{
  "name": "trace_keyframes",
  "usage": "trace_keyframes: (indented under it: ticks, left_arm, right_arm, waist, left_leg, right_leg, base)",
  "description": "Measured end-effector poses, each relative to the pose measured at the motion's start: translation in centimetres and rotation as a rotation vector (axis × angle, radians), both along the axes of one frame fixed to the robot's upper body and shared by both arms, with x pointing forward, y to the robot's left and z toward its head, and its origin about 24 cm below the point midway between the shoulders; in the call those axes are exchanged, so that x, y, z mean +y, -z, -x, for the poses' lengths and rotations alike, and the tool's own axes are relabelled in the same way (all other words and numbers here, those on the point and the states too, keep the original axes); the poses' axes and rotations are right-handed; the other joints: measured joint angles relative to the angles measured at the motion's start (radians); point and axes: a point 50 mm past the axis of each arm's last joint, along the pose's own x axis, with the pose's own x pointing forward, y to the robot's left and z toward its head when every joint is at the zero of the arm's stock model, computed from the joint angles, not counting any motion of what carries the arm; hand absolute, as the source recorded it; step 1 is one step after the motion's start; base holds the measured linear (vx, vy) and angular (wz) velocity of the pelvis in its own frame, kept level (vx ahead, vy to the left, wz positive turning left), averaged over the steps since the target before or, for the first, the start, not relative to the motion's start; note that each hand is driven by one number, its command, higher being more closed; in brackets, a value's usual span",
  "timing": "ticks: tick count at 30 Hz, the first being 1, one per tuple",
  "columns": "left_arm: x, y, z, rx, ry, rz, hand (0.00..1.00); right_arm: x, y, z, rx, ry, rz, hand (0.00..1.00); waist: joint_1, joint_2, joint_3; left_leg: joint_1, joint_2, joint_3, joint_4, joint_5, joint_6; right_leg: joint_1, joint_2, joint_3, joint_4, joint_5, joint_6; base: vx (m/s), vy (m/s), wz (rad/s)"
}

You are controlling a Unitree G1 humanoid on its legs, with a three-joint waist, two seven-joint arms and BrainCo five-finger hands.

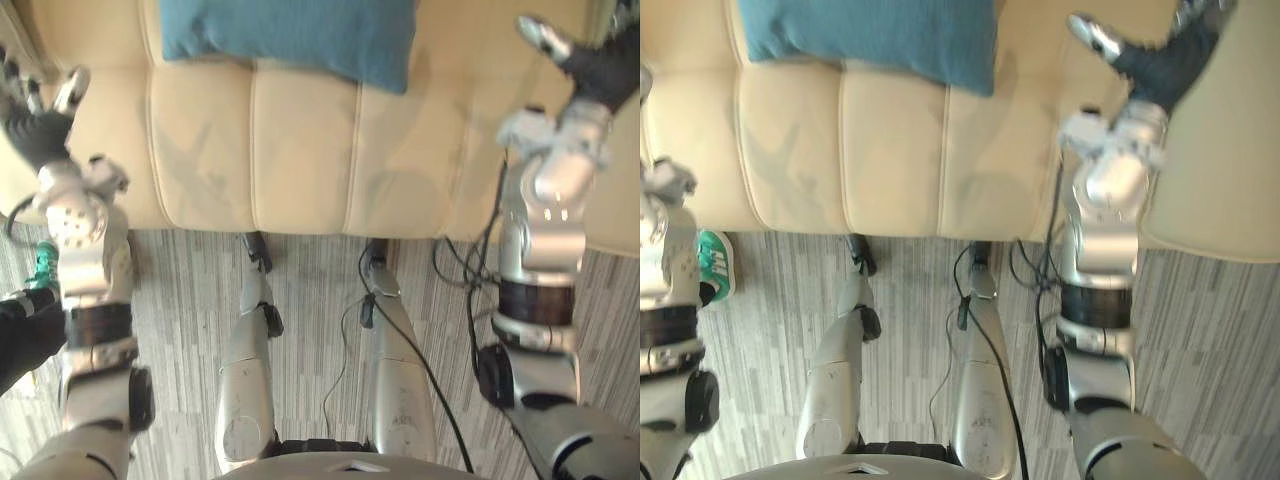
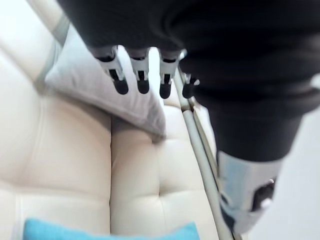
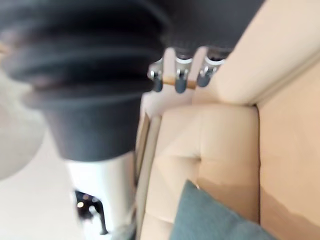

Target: Pick up cushions and gather them together orderly.

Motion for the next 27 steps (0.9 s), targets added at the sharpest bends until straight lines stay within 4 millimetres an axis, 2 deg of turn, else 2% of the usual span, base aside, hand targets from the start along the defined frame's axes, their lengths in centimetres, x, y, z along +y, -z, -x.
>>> trace_keyframes:
  ticks: [1, 2, 5, 6, 7, 8, 9, 10, 11, 13, 15, 17, 18, 19, 21, 25, 27]
  left_arm:
    - [0.6, 2.6, 1.2, 0.072, -0.019, 0.019, 0.0]
    - [1.1, 5.6, 2.3, 0.168, -0.038, 0.05, 0.0]
    - [0.9, 10.7, 4.7, 0.343, -0.011, 0.091, 0.0]
    - [0.4, 13.5, 5.9, 0.441, 0.013, 0.125, 0.0]
    - [0.2, 14.7, 6.4, 0.486, 0.024, 0.146, 0.0]
    - [-0.6, 17.5, 7.4, 0.592, 0.049, 0.186, 0.0]
    - [-1.1, 19.3, 8.3, 0.666, 0.066, 0.217, 0.0]
    - [-2.0, 21.9, 9.7, 0.763, 0.084, 0.279, 0.0]
    - [-2.4, 22.6, 10.0, 0.789, 0.088, 0.298, 0.0]
    - [-4.1, 26.1, 12.1, 0.932, 0.105, 0.384, 0.0]
    - [-5.4, 28.7, 13.8, 1.077, 0.103, 0.417, 0.0]
    - [-7.0, 31.6, 16.0, 1.278, 0.121, 0.417, 0.0]
    - [-7.3, 32.2, 16.5, 1.318, 0.128, 0.416, 0.0]
    - [-8.1, 33.5, 17.9, 1.413, 0.142, 0.443, 0.0]
    - [-8.4, 34.5, 19.3, 1.483, 0.141, 0.483, 0.0]
    - [-8.5, 35.6, 21.4, 1.577, 0.135, 0.542, 0.0]
    - [-8.1, 35.8, 21.7, 1.601, 0.134, 0.538, 0.0]
  right_arm:
    - [-0.3, 3.1, 0.5, 0.084, -0.01, -0.03, 0.0]
    - [-0.3, 6.3, 0.9, 0.194, -0.028, -0.048, 0.0]
    - [0.9, 12.0, 2.2, 0.391, -0.134, -0.076, 0.0]
    - [1.7, 14.7, 3.3, 0.488, -0.184, -0.088, 0.0]
    - [2.1, 15.7, 3.7, 0.527, -0.21, -0.095, 0.0]
    - [2.8, 17.9, 4.6, 0.608, -0.251, -0.123, 0.0]
    - [3.1, 19.6, 5.1, 0.679, -0.274, -0.14, 0.0]
    - [3.2, 22.4, 5.9, 0.793, -0.283, -0.179, 0.0]
    - [3.3, 23.3, 6.2, 0.83, -0.283, -0.192, 0.0]
    - [3.7, 27.5, 7.7, 1.04, -0.269, -0.2, 0.0]
    - [4.1, 30.7, 8.8, 1.188, -0.271, -0.245, 0.0]
    - [4.3, 35.0, 10.8, 1.403, -0.266, -0.306, 0.0]
    - [4.3, 35.9, 11.3, 1.45, -0.269, -0.321, 0.0]
    - [4.1, 38.0, 12.8, 1.584, -0.255, -0.334, 0.0]
    - [3.7, 39.8, 14.2, 1.707, -0.228, -0.353, 0.0]
    - [2.9, 41.7, 16.7, 1.855, -0.175, -0.422, 0.0]
    - [2.4, 41.8, 16.9, 1.871, -0.155, -0.437, 0.0]
  waist:
    - [0.001, -0.014, -0.025]
    - [0.001, -0.028, -0.082]
    - [0.008, -0.063, -0.145]
    - [0.01, -0.077, -0.186]
    - [0.011, -0.084, -0.205]
    - [0.015, -0.09, -0.233]
    - [0.017, -0.095, -0.252]
    - [0.012, -0.097, -0.291]
    - [0.011, -0.097, -0.302]
    - [0.014, -0.098, -0.342]
    - [0.01, -0.092, -0.378]
    - [0.009, -0.09, -0.42]
    - [0.009, -0.09, -0.425]
    - [0.006, -0.087, -0.444]
    - [0.007, -0.087, -0.451]
    - [0.008, -0.086, -0.457]
    - [0.005, -0.085, -0.459]
  left_leg:
    - [0.046, 0.001, 0.002, 0.0, -0.015, -0.002]
    - [0.07, 0.005, 0.004, 0.0, -0.028, -0.007]
    - [0.169, 0.019, 0.017, 0.0, -0.057, -0.017]
    - [0.209, 0.022, 0.027, 0.001, -0.072, -0.02]
    - [0.226, 0.022, 0.032, 0.001, -0.078, -0.022]
    - [0.277, 0.025, 0.05, 0.0, -0.096, -0.028]
    - [0.316, 0.026, 0.063, 0.0, -0.108, -0.029]
    - [0.356, 0.027, 0.074, 0.0, -0.124, -0.035]
    - [0.368, 0.027, 0.078, 0.0, -0.128, -0.036]
    - [0.444, 0.034, 0.112, 0.0, -0.152, -0.049]
    - [0.487, 0.038, 0.132, 0.0, -0.165, -0.058]
    - [0.547, 0.046, 0.166, 0.0, -0.186, -0.071]
    - [0.562, 0.047, 0.171, 0.0, -0.19, -0.074]
    - [0.588, 0.046, 0.182, 0.0, -0.201, -0.078]
    - [0.614, 0.044, 0.189, -0.001, -0.211, -0.083]
    - [0.659, 0.029, 0.164, -0.001, -0.238, -0.085]
    - [0.679, 0.025, 0.156, -0.001, -0.245, -0.084]
  right_leg:
    - [0.048, 0.001, -0.001, -0.012, -0.01, 0.004]
    - [0.079, 0.005, -0.004, -0.032, -0.012, 0.003]
    - [0.199, 0.019, -0.008, -0.088, -0.013, 0.0]
    - [0.239, 0.022, -0.007, -0.109, -0.012, -0.006]
    - [0.257, 0.024, -0.003, -0.117, -0.013, -0.006]
    - [0.31, 0.028, 0.008, -0.136, -0.016, -0.004]
    - [0.35, 0.029, 0.016, -0.154, -0.014, -0.005]
    - [0.392, 0.031, 0.02, -0.178, -0.014, -0.006]
    - [0.404, 0.032, 0.022, -0.186, -0.014, -0.005]
    - [0.465, 0.043, 0.056, -0.207, -0.013, -0.007]
    - [0.502, 0.05, 0.073, -0.223, -0.013, -0.007]
    - [0.546, 0.062, 0.101, -0.24, -0.014, -0.009]
    - [0.554, 0.064, 0.107, -0.243, -0.014, -0.01]
    - [0.577, 0.066, 0.123, -0.257, -0.014, -0.01]
    - [0.597, 0.066, 0.135, -0.267, -0.014, -0.01]
    - [0.642, 0.063, 0.151, -0.285, -0.014, -0.01]
    - [0.663, 0.061, 0.152, -0.287, -0.015, -0.01]
  base:
    - [0.07, -0.158, -0.07]
    - [0.08, -0.153, -0.1]
    - [0.09, -0.125, -0.13]
    - [0.07, -0.095, -0.15]
    - [0.09, -0.084, -0.22]
    - [0.13, -0.077, -0.3]
    - [0.16, -0.081, -0.33]
    - [0.13, -0.058, -0.25]
    - [0.13, -0.049, -0.28]
    - [0.12, -0.033, -0.47]
    - [0.1, -0.015, -0.4]
    - [0.09, -0.003, -0.38]
    - [0.07, -0.001, -0.42]
    - [0.04, 0.001, -0.26]
    - [0.02, 0.003, -0.21]
    - [0.03, 0.011, -0.13]
    - [0.04, 0.017, -0.02]
